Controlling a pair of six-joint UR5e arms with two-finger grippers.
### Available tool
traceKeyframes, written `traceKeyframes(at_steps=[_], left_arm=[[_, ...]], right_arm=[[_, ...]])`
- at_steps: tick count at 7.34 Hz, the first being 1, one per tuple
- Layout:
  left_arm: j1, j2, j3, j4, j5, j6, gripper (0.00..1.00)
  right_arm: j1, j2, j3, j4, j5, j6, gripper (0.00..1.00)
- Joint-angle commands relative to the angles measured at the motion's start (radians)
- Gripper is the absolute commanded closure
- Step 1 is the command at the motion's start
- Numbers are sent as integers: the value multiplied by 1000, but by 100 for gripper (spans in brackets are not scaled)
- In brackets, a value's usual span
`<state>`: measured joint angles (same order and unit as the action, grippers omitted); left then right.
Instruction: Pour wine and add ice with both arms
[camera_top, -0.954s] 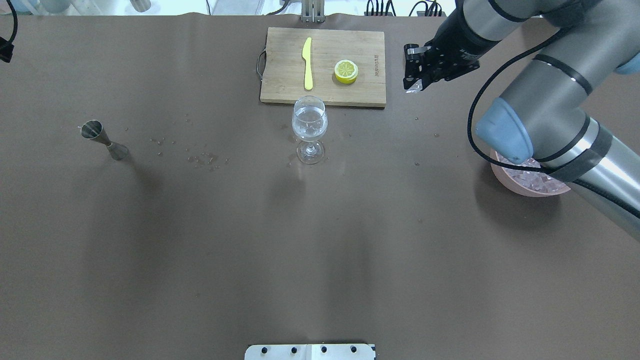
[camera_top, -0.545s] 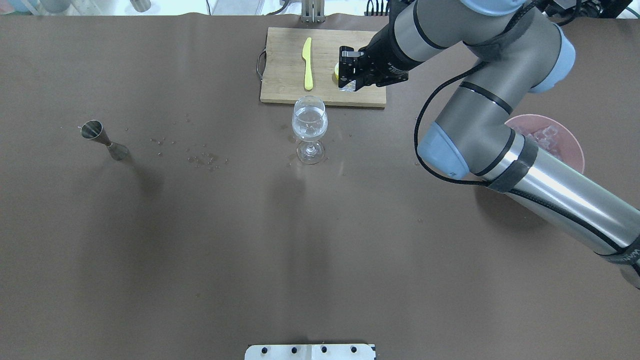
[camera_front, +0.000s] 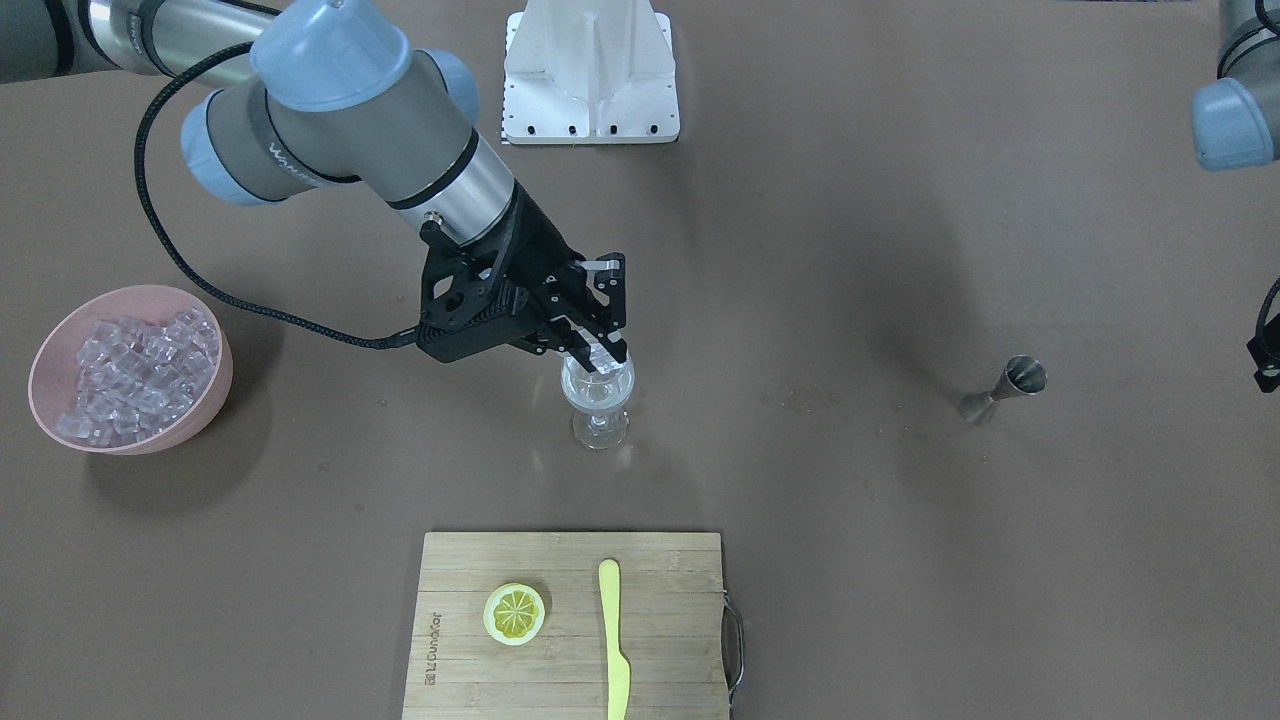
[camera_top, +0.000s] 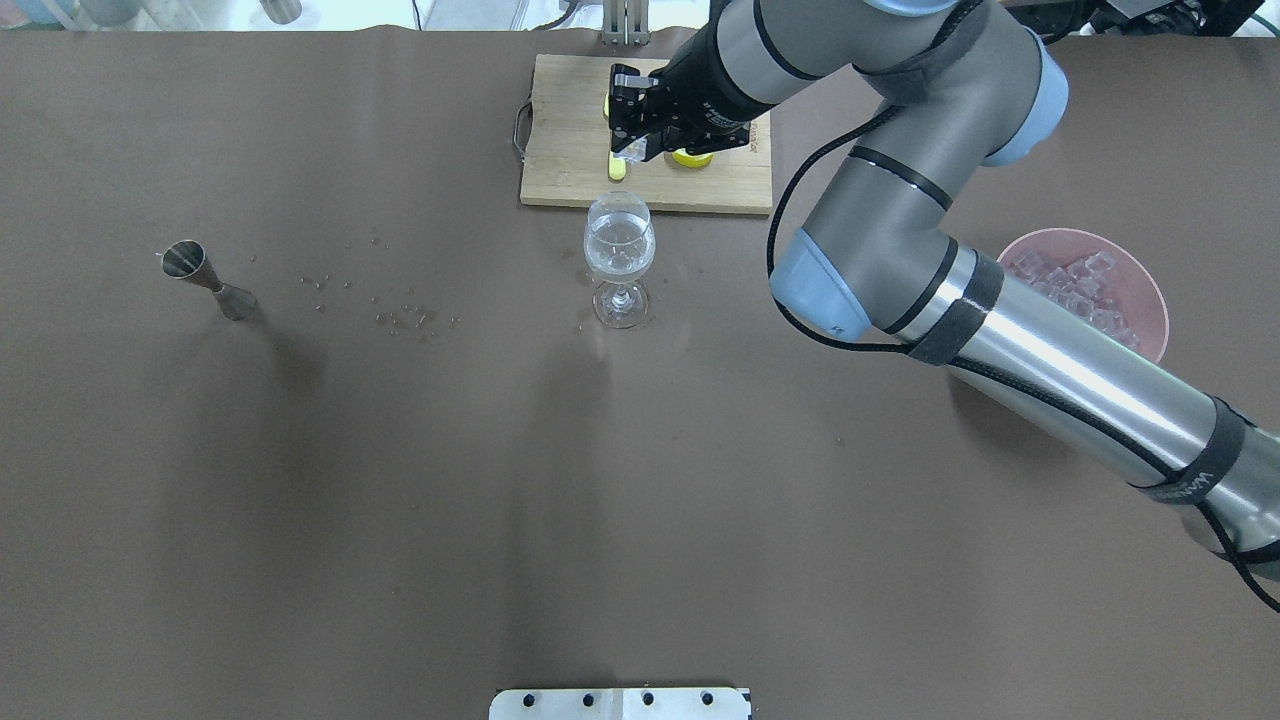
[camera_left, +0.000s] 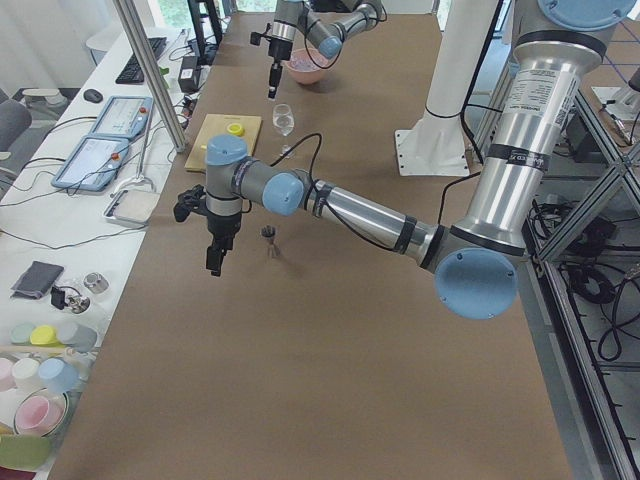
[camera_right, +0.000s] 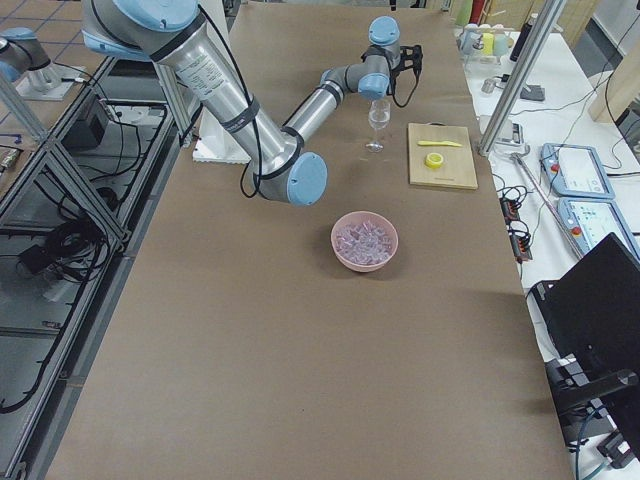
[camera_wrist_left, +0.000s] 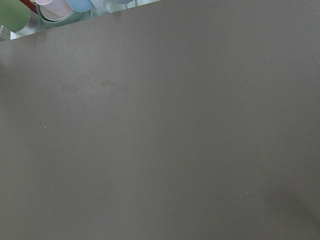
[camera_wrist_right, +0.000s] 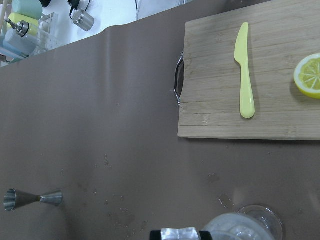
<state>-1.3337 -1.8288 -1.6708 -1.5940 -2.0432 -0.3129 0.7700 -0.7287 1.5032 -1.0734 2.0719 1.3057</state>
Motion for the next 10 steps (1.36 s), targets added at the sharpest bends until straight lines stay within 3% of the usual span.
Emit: traceKeyframes(at_steps=[1, 6, 8, 10], left_arm=[[-2, -3, 5, 0, 0, 0, 1], [-2, -13, 19, 3, 0, -2, 1], [-2, -15, 22, 6, 1, -2, 1], [-2, -17, 28, 6, 2, 0, 1]], right_arm=[[-15, -4, -11, 7, 3, 6, 100], [28, -23, 11, -39, 117, 7, 100], [29, -18, 11, -52, 117, 9, 100], [23, -20, 11, -53, 108, 7, 19]])
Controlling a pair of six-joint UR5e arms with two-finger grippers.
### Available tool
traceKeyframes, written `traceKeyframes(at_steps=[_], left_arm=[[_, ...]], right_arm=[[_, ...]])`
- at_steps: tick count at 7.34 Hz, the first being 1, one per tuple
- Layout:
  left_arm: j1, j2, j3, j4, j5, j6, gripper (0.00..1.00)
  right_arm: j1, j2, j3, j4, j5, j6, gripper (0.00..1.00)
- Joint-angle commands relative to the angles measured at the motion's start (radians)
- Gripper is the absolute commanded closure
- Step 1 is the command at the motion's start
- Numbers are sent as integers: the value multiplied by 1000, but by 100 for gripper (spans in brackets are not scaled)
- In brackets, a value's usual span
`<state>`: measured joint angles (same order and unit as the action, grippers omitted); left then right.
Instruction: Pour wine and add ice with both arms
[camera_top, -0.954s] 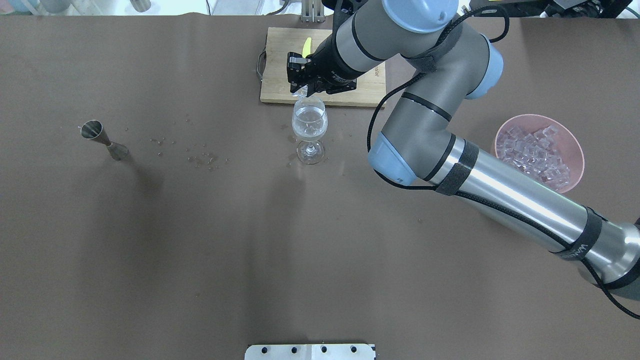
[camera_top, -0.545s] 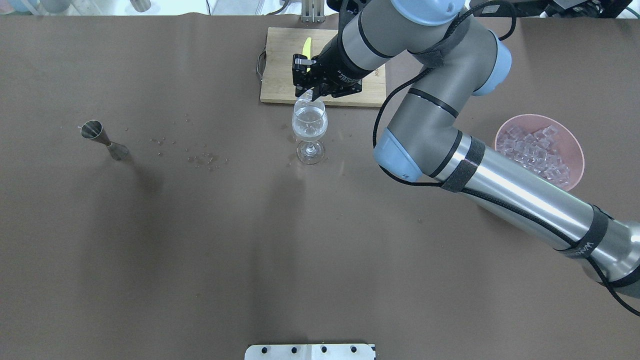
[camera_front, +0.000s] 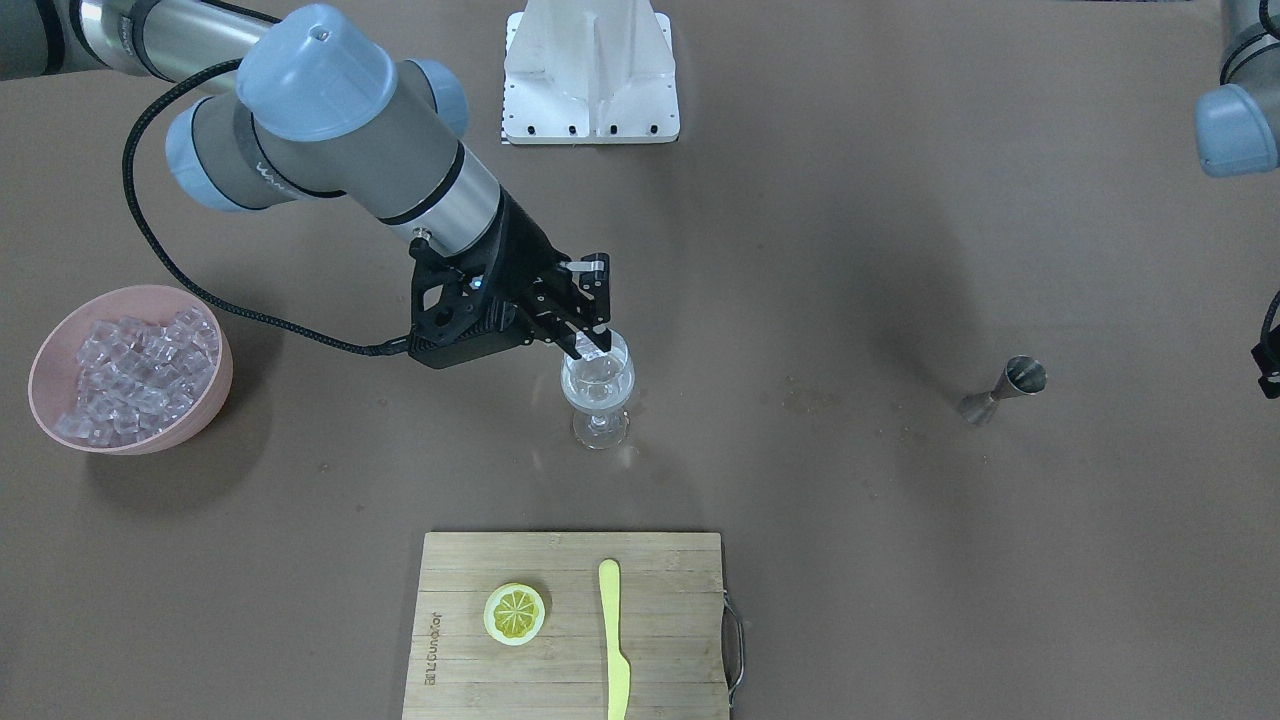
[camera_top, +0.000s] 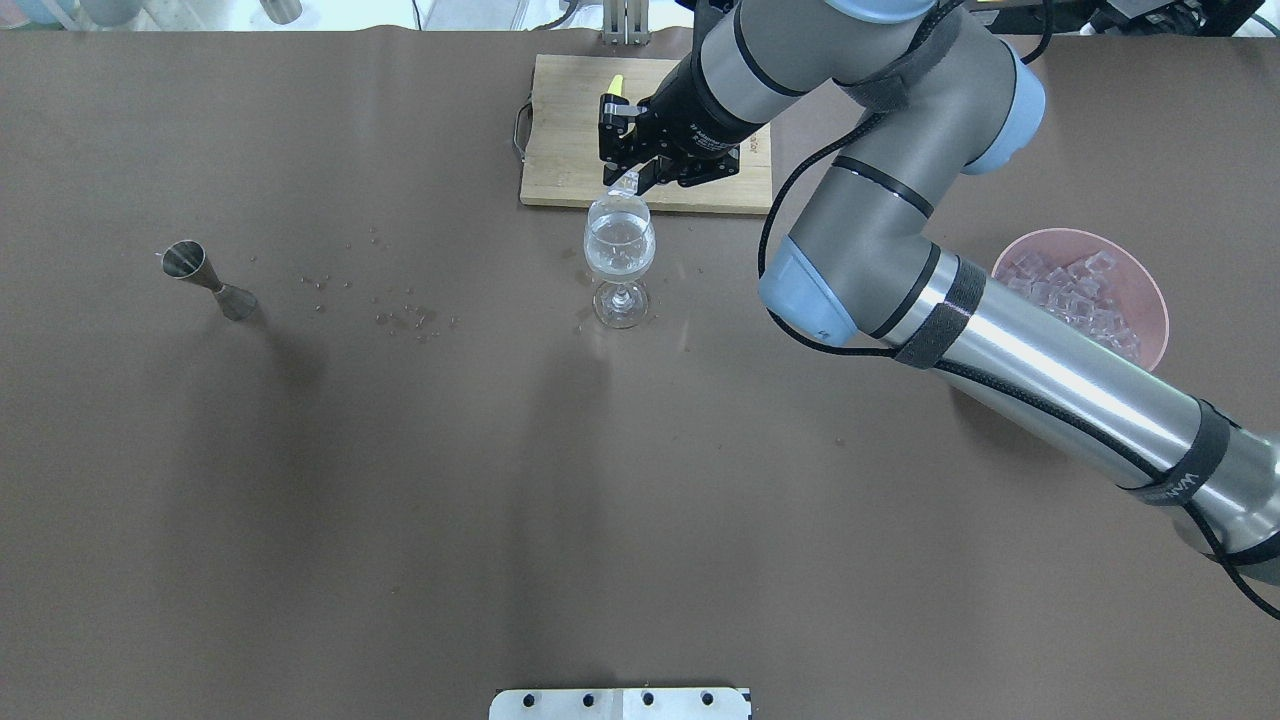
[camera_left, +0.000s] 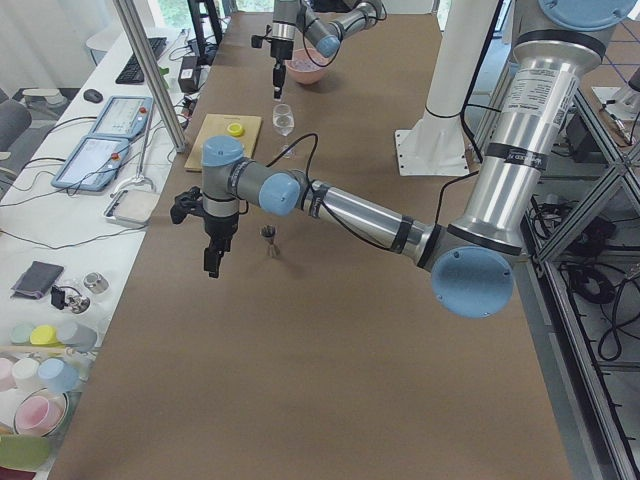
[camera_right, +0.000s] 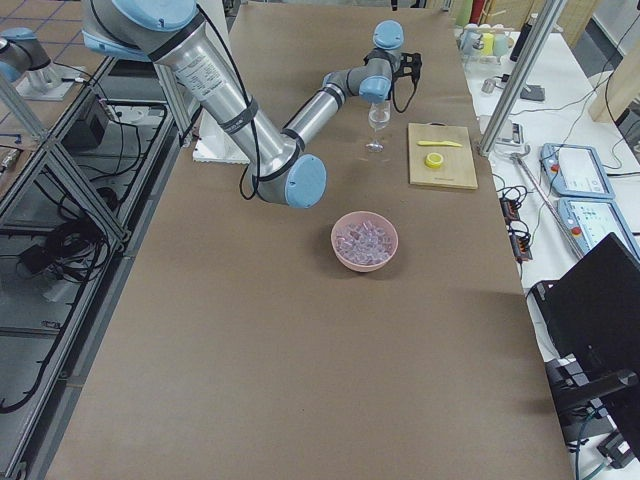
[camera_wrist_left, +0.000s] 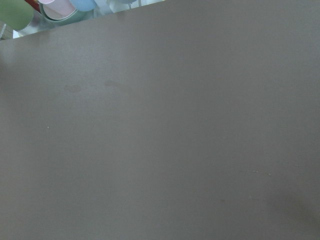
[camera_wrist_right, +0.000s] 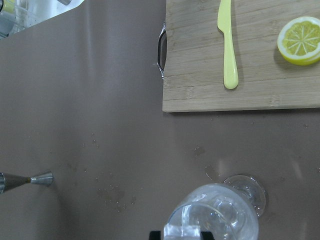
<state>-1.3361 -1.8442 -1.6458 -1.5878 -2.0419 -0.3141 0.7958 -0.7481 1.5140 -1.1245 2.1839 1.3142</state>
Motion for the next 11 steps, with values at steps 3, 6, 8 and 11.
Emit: traceKeyframes(at_steps=[3, 6, 8, 11], left_arm=[[0, -10, 12, 0, -1, 0, 1], [-90, -15, 8, -1, -75, 3, 1], [-103, -9, 6, 0, -76, 33, 1], [-132, -7, 6, 121, -80, 145, 1]], right_arm=[[-1, 1, 12, -3, 2, -1, 0], [107, -110, 200, -223, 74, -112, 0], [237, -183, 235, -401, 161, -327, 0], [382, -331, 250, -681, 152, -843, 0]])
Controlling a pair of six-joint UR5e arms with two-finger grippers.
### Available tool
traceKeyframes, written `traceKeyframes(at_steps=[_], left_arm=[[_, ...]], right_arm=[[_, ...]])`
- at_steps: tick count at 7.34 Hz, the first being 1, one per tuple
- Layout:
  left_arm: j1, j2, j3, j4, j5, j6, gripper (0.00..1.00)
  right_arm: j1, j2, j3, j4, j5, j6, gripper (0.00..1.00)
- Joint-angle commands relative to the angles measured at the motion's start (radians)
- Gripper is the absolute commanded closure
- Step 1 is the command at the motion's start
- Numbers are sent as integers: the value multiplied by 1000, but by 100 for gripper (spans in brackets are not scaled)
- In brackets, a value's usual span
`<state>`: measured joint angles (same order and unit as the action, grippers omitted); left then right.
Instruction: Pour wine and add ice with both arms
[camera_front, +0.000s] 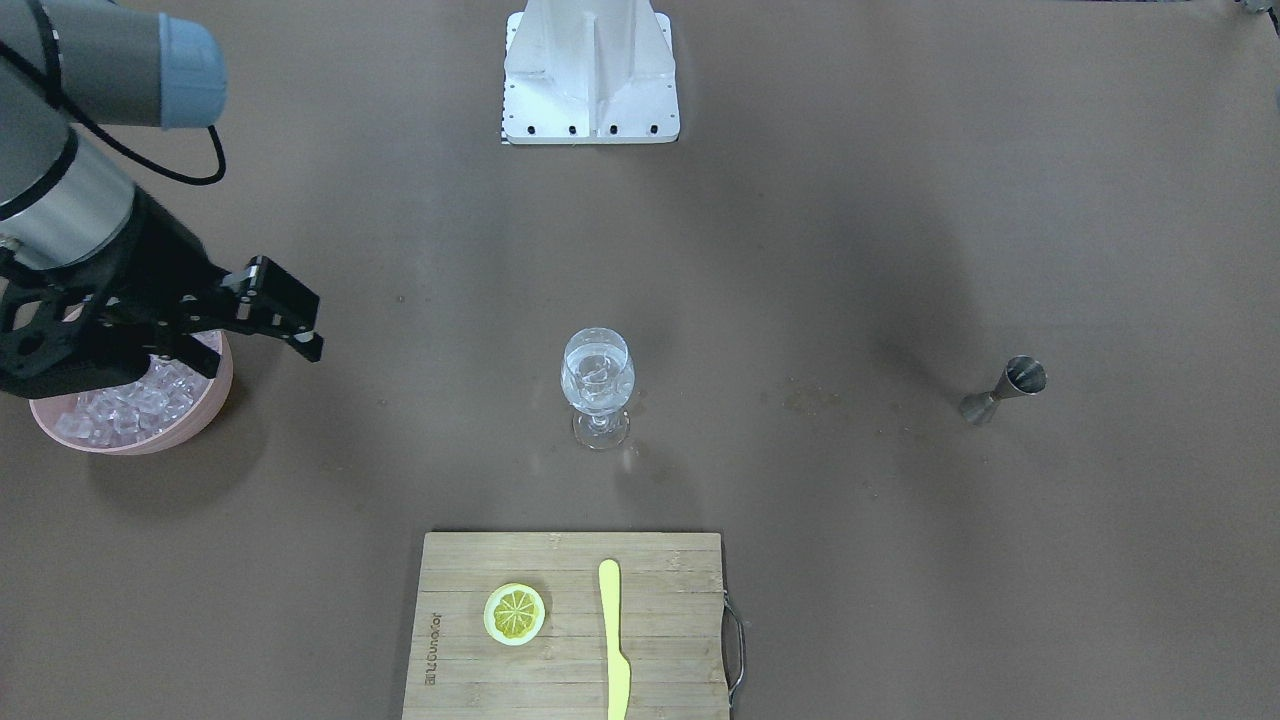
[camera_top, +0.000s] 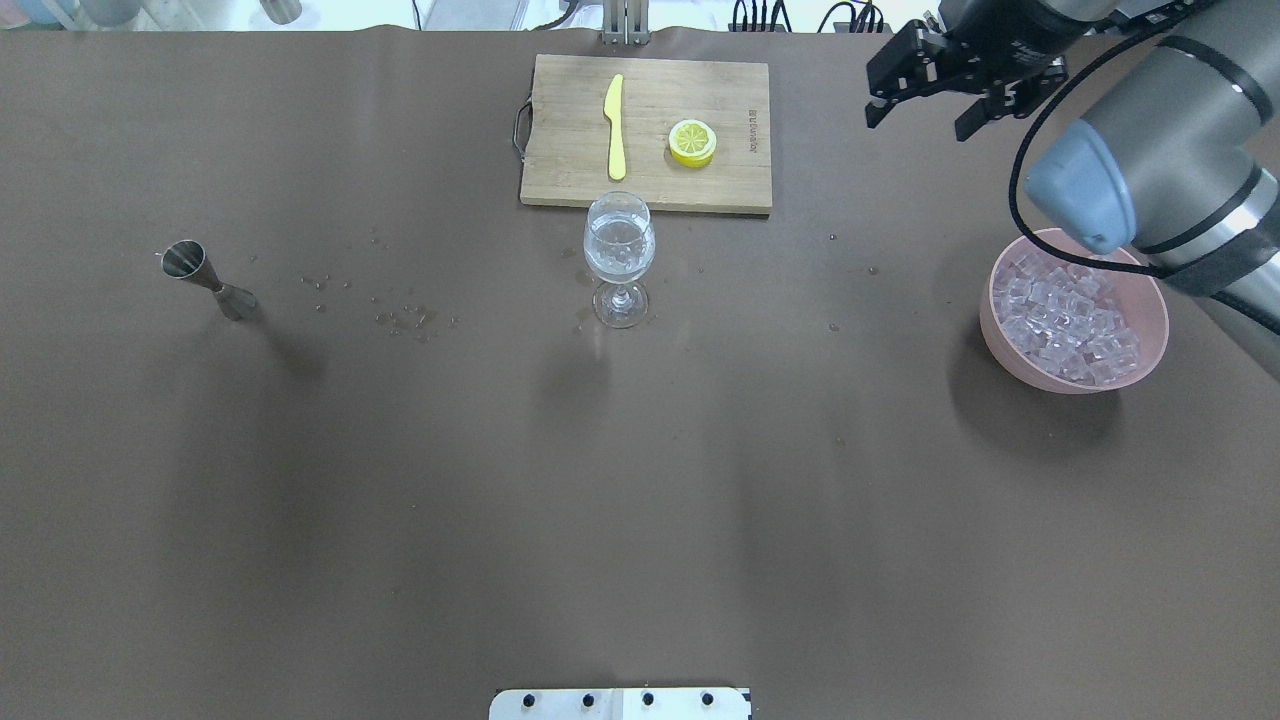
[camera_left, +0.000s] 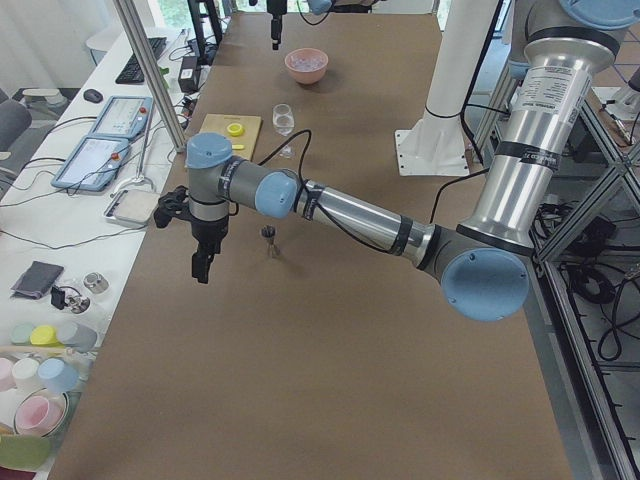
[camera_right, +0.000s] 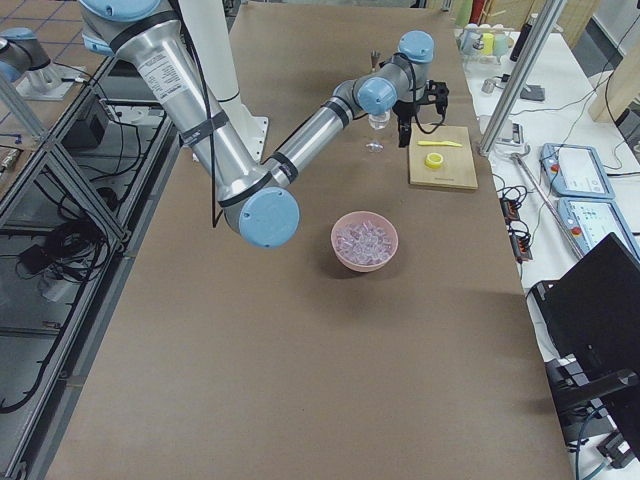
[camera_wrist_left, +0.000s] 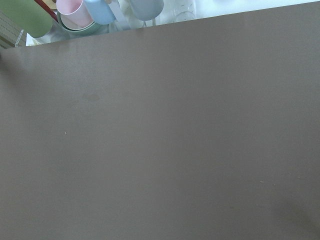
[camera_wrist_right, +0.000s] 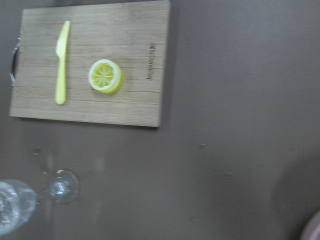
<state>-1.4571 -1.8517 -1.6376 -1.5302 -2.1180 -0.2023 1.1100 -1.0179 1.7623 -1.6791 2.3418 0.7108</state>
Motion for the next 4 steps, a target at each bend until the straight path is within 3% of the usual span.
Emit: traceKeyframes(at_steps=[1, 2, 4], left_arm=[[-23, 38, -11, 56, -31, 35, 1], [-26, 111, -86, 41, -69, 37, 1], [-42, 213, -91, -25, -63, 98, 1]], right_arm=[[138, -100, -7, -219, -9, -396, 0], [210, -146, -12, -279, -12, -512, 0], [339, -261, -61, -294, -33, -769, 0]])
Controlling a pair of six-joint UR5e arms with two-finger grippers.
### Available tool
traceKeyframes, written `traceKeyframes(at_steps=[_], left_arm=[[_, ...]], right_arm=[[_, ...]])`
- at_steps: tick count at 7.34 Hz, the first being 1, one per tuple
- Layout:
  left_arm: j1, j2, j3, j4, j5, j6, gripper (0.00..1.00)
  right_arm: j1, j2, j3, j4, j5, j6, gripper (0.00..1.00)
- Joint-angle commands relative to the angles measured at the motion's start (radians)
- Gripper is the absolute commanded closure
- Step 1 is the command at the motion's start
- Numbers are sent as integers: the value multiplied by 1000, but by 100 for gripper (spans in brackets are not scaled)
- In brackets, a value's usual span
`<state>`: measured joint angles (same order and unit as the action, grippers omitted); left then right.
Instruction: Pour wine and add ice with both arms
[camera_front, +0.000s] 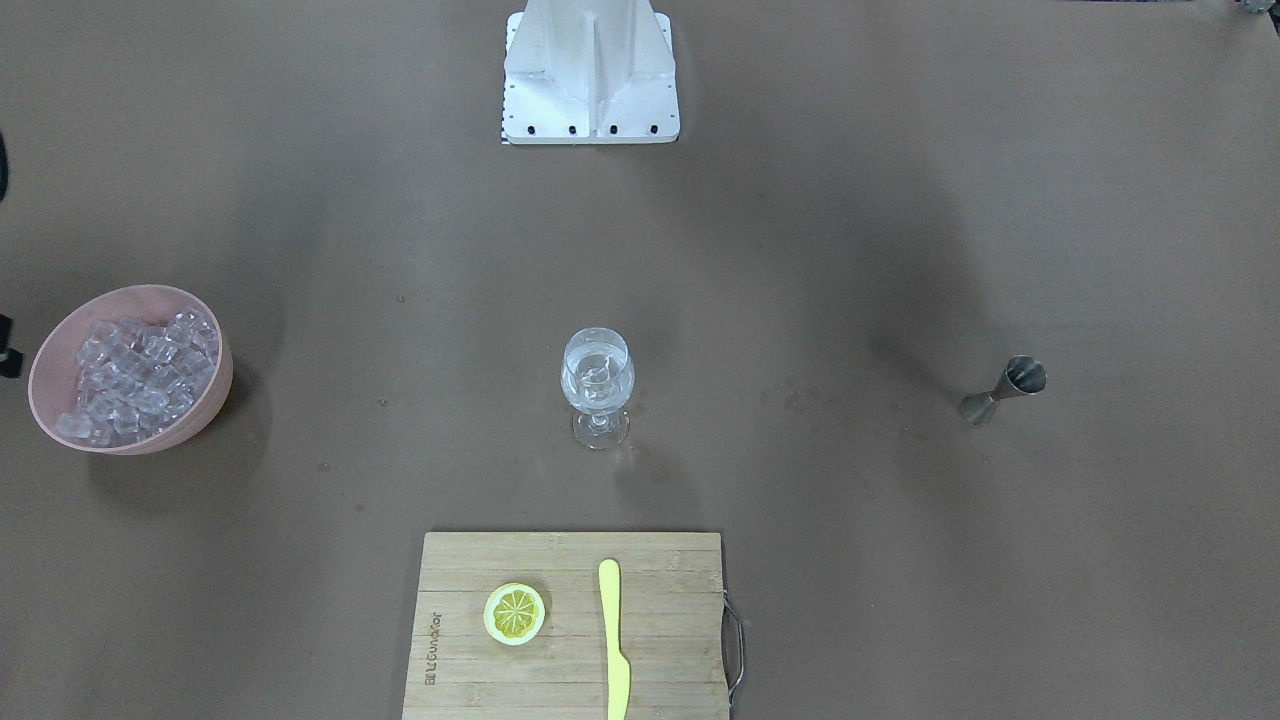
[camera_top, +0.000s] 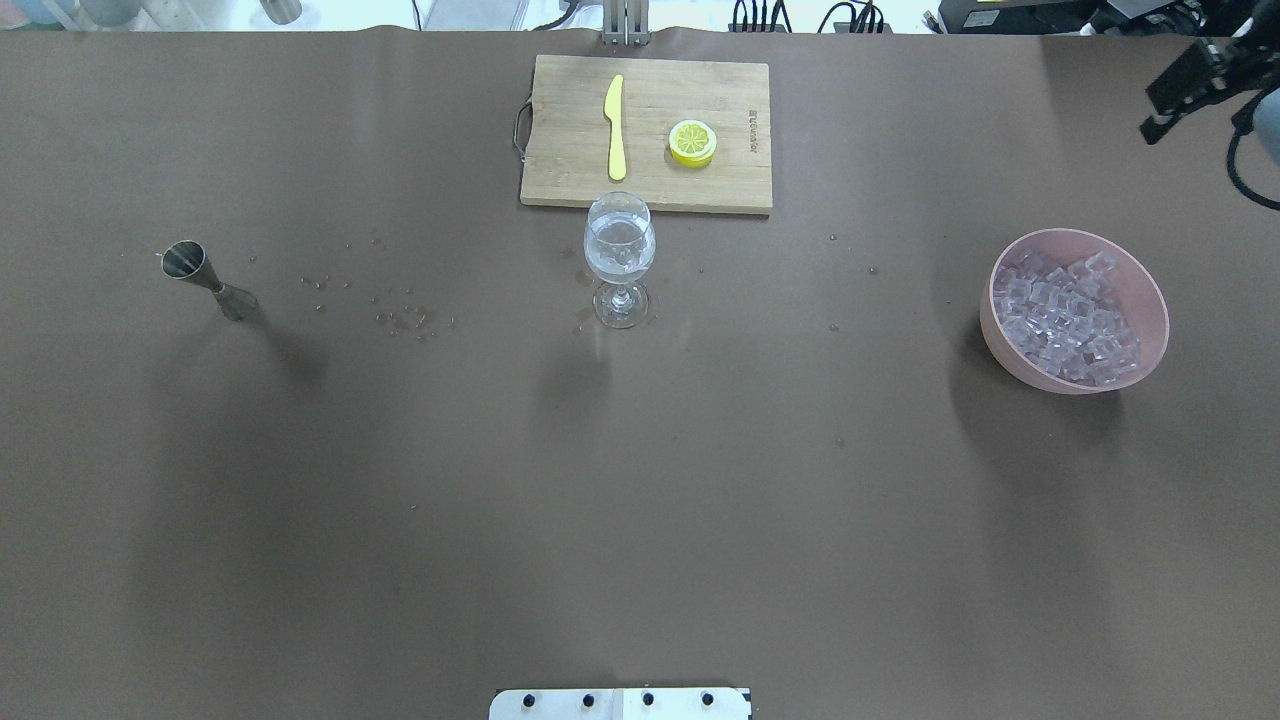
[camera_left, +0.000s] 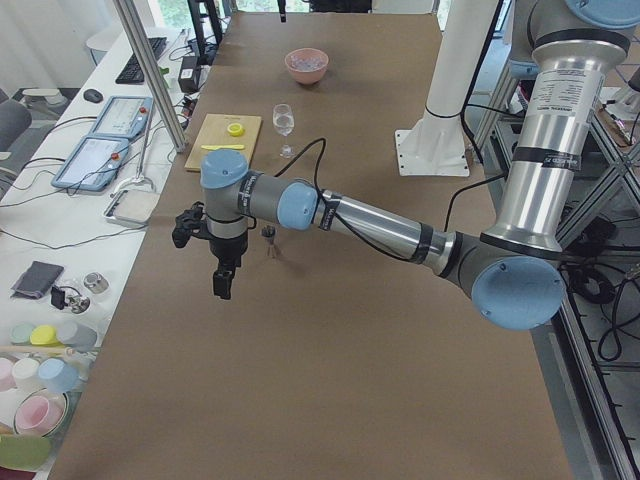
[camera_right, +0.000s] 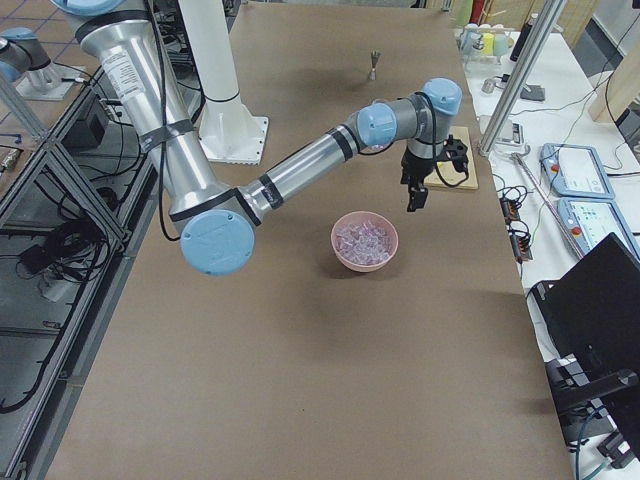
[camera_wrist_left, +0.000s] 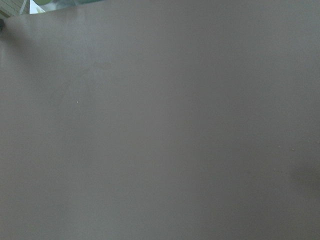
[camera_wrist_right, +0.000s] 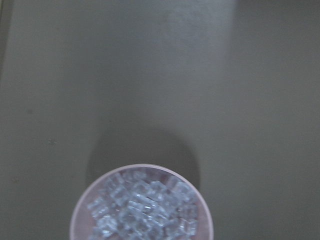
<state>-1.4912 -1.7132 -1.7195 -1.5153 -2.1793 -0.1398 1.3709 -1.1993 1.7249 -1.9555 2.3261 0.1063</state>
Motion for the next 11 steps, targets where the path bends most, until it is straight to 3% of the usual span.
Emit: traceKeyframes(at_steps=[1, 2, 4, 5, 7, 11], left_arm=[[-18, 86, 12, -68, -7, 26, 1], [-59, 86, 36, -53, -16, 25, 1], [-81, 89, 102, -37, -123, 26, 1], [-84, 99, 109, -37, -134, 26, 1], [-93, 125, 97, -37, -134, 26, 1], [-92, 126, 84, 10, -134, 31, 1]], right_arm=[[83, -104, -22, -11, -36, -190, 0], [97, -103, -51, -14, -48, -192, 0], [128, -160, -74, -6, -39, -191, 0], [132, -202, -73, 16, -39, -189, 0], [142, -282, -111, 188, -36, -181, 0], [192, -293, -142, 201, 8, -183, 0]])
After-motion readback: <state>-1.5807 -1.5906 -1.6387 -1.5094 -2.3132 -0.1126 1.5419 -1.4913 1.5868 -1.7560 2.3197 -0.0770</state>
